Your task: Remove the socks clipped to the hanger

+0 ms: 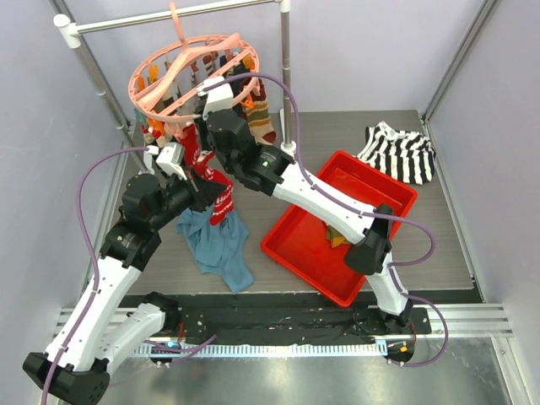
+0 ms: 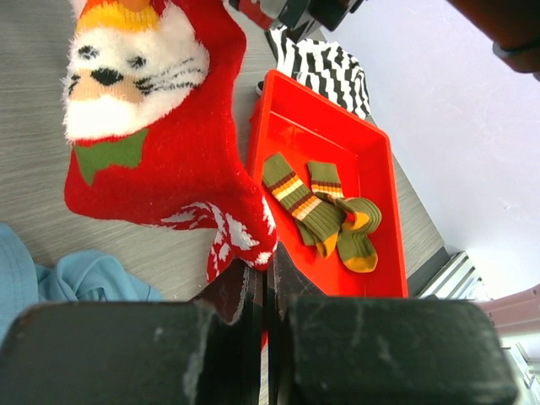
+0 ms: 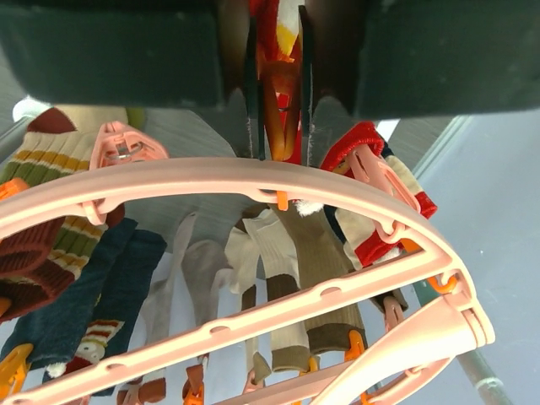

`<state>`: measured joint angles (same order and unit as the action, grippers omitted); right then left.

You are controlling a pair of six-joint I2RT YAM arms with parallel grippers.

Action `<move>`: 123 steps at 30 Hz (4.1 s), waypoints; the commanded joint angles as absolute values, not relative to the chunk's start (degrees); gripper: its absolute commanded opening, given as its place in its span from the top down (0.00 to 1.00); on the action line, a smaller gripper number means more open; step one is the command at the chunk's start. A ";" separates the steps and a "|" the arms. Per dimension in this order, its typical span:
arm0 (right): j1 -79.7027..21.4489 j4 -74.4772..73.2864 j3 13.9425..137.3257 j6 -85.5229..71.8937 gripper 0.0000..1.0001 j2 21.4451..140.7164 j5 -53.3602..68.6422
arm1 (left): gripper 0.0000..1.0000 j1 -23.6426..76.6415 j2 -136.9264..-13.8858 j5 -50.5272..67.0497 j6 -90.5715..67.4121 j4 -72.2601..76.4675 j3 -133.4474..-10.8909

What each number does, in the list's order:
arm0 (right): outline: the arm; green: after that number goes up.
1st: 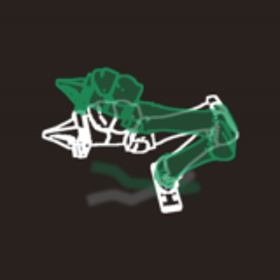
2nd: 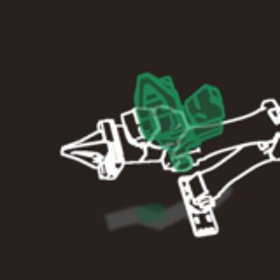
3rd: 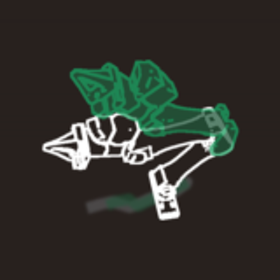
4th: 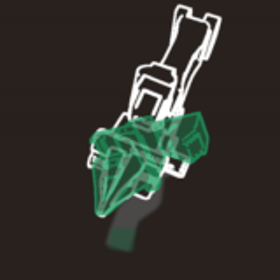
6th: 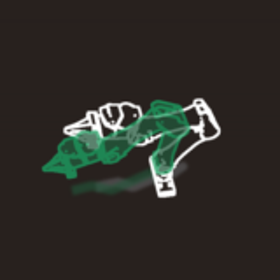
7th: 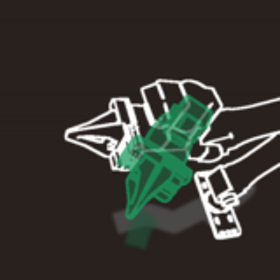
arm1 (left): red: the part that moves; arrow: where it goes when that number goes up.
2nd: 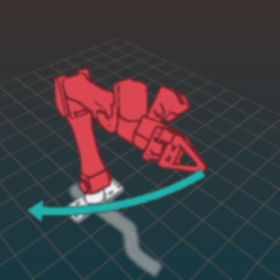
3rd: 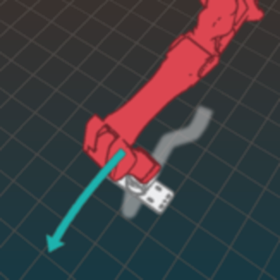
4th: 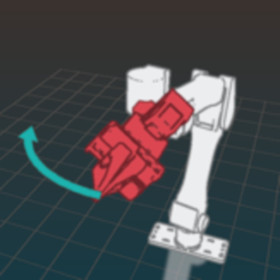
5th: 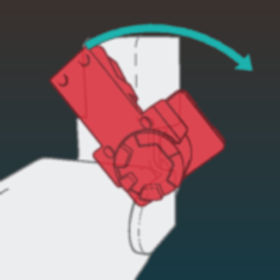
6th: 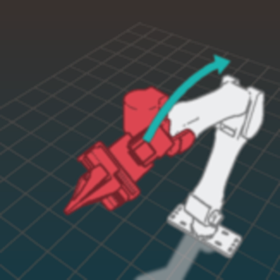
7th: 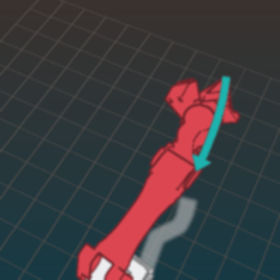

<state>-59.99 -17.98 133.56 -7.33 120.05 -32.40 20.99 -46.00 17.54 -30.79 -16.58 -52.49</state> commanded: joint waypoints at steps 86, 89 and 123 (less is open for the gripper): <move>-58.98 -23.45 57.92 -28.91 0.99 54.94 -41.22 | 0.12 21.18 -56.06 -5.35 -29.88 -24.61 -64.24; -56.61 -28.47 56.61 -30.76 0.99 51.42 -45.08 | 0.13 21.27 -60.28 -6.41 -29.71 -23.12 -66.62; -46.58 7.45 59.49 -12.23 0.34 62.73 -19.17 | 0.29 21.62 -67.15 -3.16 -32.60 -15.63 -71.01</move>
<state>-46.65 -12.71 56.84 -21.74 57.04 -26.22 21.37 -69.82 -3.99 -31.27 -14.68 -68.99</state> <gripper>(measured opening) 0.651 0.695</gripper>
